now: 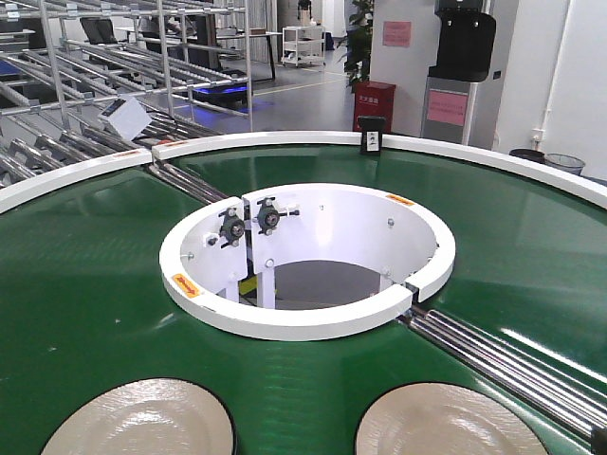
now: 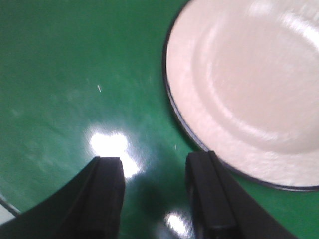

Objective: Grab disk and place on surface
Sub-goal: 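Lower both grippers to the rims of the two cream plates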

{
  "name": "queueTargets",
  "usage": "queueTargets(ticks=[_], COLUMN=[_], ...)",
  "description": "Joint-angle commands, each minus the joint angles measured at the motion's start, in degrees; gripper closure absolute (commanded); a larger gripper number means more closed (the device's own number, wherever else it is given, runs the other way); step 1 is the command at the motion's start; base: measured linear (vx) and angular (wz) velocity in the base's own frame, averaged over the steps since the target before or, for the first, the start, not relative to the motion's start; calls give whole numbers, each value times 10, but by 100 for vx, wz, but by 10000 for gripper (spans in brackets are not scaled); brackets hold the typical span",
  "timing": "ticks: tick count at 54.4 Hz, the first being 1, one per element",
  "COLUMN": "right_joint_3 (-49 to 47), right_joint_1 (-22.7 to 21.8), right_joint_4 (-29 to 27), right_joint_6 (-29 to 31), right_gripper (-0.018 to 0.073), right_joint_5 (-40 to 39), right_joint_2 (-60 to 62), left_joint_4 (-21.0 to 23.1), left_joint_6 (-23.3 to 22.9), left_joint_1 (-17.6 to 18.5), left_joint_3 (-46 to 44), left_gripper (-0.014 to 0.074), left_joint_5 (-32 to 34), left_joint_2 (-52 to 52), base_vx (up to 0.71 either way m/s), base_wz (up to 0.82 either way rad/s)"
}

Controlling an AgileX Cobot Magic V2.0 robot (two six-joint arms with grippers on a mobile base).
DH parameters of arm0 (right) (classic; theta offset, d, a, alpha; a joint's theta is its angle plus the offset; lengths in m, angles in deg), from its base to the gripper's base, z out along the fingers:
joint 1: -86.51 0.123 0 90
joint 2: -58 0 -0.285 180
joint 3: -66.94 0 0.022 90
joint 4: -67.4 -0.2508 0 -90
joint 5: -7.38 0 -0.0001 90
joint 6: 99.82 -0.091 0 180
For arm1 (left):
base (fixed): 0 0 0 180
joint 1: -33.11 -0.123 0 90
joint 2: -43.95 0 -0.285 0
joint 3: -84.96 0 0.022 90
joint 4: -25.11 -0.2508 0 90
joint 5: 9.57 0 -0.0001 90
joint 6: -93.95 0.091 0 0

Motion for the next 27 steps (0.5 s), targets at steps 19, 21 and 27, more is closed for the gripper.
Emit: queueTargets(ticks=[19, 21, 27], right_joint_3=[-20, -20, -20], right_joint_1=[0, 0, 0], right_joint_4=[7, 8, 8], right_joint_6=[2, 2, 2], right_gripper=[8, 8, 8], right_joint_5=[-40, -40, -40], right_joint_2=[1, 1, 1], left_joint_4=[45, 60, 131], left_joint_6=[1, 7, 58], left_joint_1=[-1, -4, -24], left_joint_3=[-172, -191, -243], left_gripper=[160, 160, 160], left_joint_5=[27, 21, 8], left_joint_2=[176, 190, 225], base_vx=[0, 0, 0], base_wz=[0, 0, 0])
